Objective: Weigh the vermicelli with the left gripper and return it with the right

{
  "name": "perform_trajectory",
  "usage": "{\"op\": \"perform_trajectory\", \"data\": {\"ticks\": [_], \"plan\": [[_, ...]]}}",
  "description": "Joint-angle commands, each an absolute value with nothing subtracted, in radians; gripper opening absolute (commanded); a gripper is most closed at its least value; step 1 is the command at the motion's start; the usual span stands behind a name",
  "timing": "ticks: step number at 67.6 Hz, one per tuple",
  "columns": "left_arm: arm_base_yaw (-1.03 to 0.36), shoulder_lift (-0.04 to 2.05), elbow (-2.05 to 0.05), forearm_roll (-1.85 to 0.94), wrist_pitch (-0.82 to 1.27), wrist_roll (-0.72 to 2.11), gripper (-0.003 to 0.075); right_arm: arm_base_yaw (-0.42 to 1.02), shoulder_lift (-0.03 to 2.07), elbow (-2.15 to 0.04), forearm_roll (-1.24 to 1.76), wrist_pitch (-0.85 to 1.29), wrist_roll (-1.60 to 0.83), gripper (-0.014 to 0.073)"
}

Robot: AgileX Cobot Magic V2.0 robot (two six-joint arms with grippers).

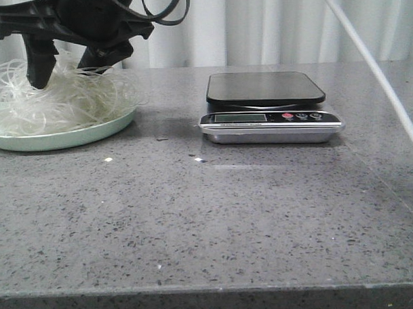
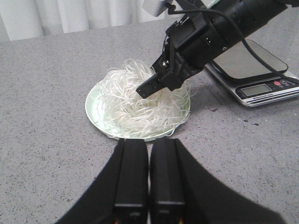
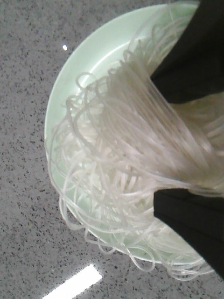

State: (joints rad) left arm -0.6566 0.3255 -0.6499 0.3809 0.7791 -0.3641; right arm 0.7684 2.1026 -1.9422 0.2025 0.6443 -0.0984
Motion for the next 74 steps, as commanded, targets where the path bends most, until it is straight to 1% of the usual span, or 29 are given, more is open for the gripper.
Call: {"op": "perform_trajectory", "data": {"ticks": [1, 11, 19, 27, 39, 46, 54, 55, 67, 74], "plan": [[-0.661, 0.335, -0.675, 0.388, 0.706, -0.373, 0.0134, 0.753, 1.998, -2.017, 0.163, 0.616, -0.112, 0.0561], [-0.661, 0.335, -0.675, 0.388, 0.706, -0.373, 0.0134, 0.725, 1.964, -2.121, 0.150, 0.718, -0.112, 0.0563], [-0.661, 0.335, -0.675, 0.388, 0.706, -0.373, 0.0134, 0.688, 1.919, -2.154, 0.150, 0.772, -0.112, 0.0563], [-0.661, 0.335, -0.675, 0.388, 0.706, -0.373, 0.0134, 0.620, 1.844, -2.153, 0.150, 0.814, -0.112, 0.0563], [-0.661, 0.335, -0.675, 0.388, 0.706, -0.373, 0.0134, 0.470, 1.709, -2.117, 0.151, 0.871, -0.112, 0.0563], [-0.661, 0.335, -0.675, 0.388, 0.706, -0.373, 0.0134, 0.383, 1.620, -2.025, 0.155, 0.874, -0.112, 0.0563], [-0.661, 0.335, -0.675, 0.388, 0.706, -0.373, 0.0134, 0.286, 1.485, -1.823, 0.158, 0.800, -0.112, 0.0563], [-0.661, 0.335, -0.675, 0.388, 0.706, -0.373, 0.0134, 0.286, 1.485, -1.823, 0.158, 0.789, -0.112, 0.0563], [-0.661, 0.335, -0.675, 0.388, 0.706, -0.373, 0.0134, 0.243, 1.270, -1.525, 0.151, 0.616, -0.112, 0.0563], [-0.661, 0.335, -0.675, 0.388, 0.706, -0.373, 0.0134, 0.243, 1.146, -1.390, 0.141, 0.563, -0.113, 0.0563]]}}
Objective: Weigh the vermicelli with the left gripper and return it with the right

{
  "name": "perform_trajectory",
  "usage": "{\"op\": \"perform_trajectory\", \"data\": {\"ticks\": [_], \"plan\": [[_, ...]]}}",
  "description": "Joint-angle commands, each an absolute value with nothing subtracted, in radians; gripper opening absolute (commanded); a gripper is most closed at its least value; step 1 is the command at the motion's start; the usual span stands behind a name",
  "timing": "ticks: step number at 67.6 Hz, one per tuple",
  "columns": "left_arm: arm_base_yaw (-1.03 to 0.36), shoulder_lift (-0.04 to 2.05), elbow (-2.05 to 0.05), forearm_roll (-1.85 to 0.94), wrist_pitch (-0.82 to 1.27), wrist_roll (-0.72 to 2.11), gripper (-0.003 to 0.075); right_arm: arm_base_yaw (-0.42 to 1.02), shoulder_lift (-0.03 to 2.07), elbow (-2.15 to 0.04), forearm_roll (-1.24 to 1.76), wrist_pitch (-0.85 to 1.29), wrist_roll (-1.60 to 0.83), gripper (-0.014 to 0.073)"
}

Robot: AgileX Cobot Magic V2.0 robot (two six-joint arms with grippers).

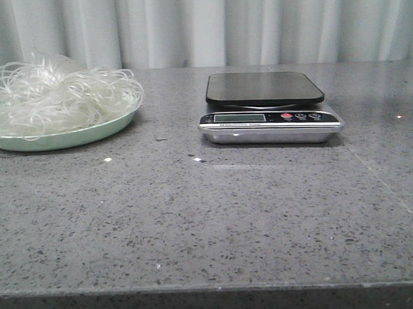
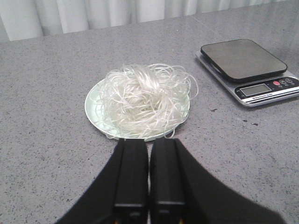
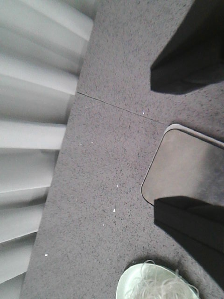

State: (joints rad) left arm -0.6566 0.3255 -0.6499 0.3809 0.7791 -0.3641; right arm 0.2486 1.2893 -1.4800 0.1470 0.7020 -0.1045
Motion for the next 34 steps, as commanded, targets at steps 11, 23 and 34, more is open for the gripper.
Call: {"op": "perform_trajectory", "data": {"ticks": [11, 23, 34], "plan": [[-0.661, 0.335, -0.675, 0.388, 0.706, -0.373, 0.0134, 0.243, 0.948, -1.200, 0.113, 0.521, -0.114, 0.0563], [-0.661, 0.335, -0.675, 0.388, 0.706, -0.373, 0.0134, 0.243, 0.725, -0.996, 0.109, 0.470, -0.114, 0.0563], [-0.661, 0.335, -0.675, 0.388, 0.706, -0.373, 0.0134, 0.243, 0.453, -0.802, 0.109, 0.419, -0.114, 0.0563]]}}
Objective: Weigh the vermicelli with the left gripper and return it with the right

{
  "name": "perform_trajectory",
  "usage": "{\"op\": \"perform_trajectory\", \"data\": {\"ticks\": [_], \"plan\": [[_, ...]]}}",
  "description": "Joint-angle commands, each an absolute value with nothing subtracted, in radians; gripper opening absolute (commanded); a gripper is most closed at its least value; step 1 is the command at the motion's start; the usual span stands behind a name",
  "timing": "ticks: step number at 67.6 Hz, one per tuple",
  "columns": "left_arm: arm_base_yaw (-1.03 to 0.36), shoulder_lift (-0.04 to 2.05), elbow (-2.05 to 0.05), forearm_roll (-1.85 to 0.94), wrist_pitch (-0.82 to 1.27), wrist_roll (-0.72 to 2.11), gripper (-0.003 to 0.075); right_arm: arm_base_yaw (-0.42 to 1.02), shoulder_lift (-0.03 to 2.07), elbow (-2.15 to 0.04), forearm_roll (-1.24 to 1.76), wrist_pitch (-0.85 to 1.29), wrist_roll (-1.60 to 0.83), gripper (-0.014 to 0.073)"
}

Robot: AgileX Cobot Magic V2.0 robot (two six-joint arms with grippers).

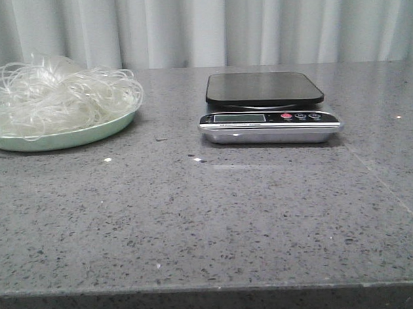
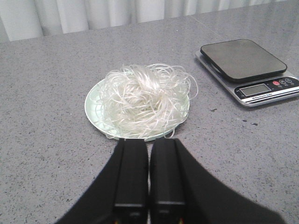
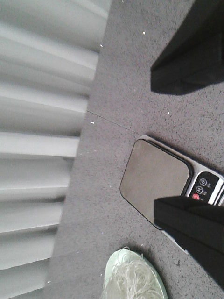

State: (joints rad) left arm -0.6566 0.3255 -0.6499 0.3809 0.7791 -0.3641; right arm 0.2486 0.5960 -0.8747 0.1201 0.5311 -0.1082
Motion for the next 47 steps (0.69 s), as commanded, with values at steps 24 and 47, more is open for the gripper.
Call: {"op": "perform_trajectory", "data": {"ticks": [24, 47], "plan": [[-0.661, 0.335, -0.675, 0.388, 0.706, -0.373, 0.0134, 0.243, 0.015, -0.469, 0.109, 0.370, -0.113, 0.0466], [-0.661, 0.335, -0.675, 0.388, 0.706, -0.373, 0.0134, 0.243, -0.008, -0.449, 0.109, 0.356, -0.113, 0.0143]]}}
